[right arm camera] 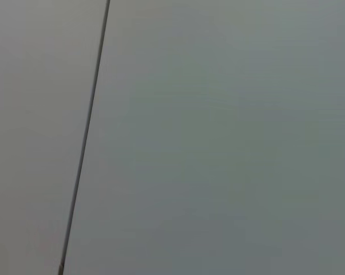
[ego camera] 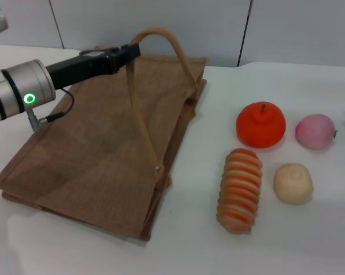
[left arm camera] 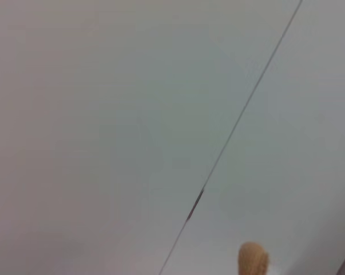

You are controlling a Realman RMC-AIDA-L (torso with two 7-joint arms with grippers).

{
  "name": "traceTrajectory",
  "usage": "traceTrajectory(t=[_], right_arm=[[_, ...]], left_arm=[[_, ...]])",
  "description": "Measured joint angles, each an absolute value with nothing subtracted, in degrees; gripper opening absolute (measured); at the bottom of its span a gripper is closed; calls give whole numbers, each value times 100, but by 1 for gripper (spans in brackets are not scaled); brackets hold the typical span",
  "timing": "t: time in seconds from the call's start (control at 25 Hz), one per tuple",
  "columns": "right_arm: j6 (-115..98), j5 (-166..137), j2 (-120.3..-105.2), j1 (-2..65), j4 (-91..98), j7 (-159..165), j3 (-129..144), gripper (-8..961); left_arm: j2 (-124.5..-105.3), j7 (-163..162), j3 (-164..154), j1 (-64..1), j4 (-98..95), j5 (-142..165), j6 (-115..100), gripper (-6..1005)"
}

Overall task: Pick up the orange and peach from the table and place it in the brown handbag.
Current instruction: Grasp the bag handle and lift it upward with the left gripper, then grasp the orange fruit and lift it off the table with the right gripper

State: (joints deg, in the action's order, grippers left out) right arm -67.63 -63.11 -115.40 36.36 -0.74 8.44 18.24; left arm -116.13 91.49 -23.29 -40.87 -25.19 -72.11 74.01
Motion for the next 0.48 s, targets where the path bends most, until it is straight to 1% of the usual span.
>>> traceTrajectory(t=[0.32,0.48], right_arm=[[-6750,-6315,-11539,3647,-59,946,1907,851],[-6717,-6494,-11463,3644,35,1539,2299,852]], left_arm=[[-11607,9786,-2317,-3866,-2383,-7874,8027,127],[-11597,9850,-2311,-3841,-2372,-7932,8131,127]])
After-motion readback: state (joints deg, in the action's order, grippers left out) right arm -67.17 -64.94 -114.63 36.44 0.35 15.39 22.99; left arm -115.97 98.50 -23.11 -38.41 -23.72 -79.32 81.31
